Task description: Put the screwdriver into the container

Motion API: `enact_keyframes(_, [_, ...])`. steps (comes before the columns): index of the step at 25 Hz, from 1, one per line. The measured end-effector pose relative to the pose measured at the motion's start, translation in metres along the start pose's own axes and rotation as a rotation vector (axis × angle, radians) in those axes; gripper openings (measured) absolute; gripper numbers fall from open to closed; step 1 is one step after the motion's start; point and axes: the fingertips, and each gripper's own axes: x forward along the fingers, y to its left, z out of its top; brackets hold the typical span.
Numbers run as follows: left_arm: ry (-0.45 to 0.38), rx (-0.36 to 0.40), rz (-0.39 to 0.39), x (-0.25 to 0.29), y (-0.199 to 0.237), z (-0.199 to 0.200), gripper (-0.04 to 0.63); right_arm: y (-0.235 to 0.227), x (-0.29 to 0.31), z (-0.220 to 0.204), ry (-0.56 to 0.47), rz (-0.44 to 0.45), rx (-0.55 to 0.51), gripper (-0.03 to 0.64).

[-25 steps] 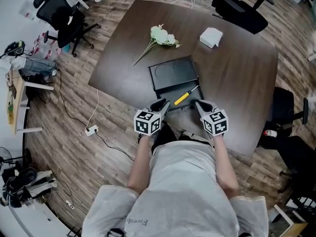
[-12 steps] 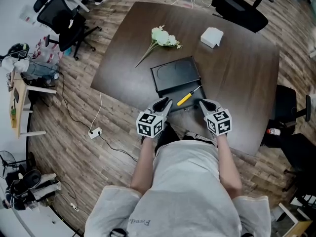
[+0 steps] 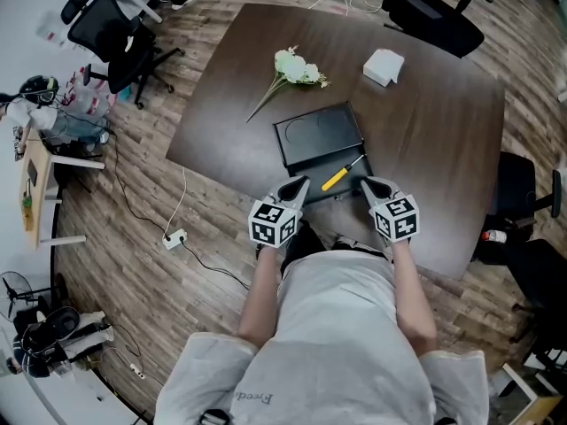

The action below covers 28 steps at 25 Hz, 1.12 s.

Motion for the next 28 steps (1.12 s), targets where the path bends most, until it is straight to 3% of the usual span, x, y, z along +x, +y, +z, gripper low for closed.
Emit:
enact_keyframes(17, [0.033, 0.057, -0.001, 0.007, -0.006, 0.0, 0.052, -0.011, -0.003, 0.003, -0.009, -0.012, 0.011, 0.0])
enact_keyframes(28, [0.066, 0.035, -0.021, 0.012, -0.012, -0.005, 0.052, -0.019, -0.01, 0.004, -0.04, -0.027, 0.032, 0.0])
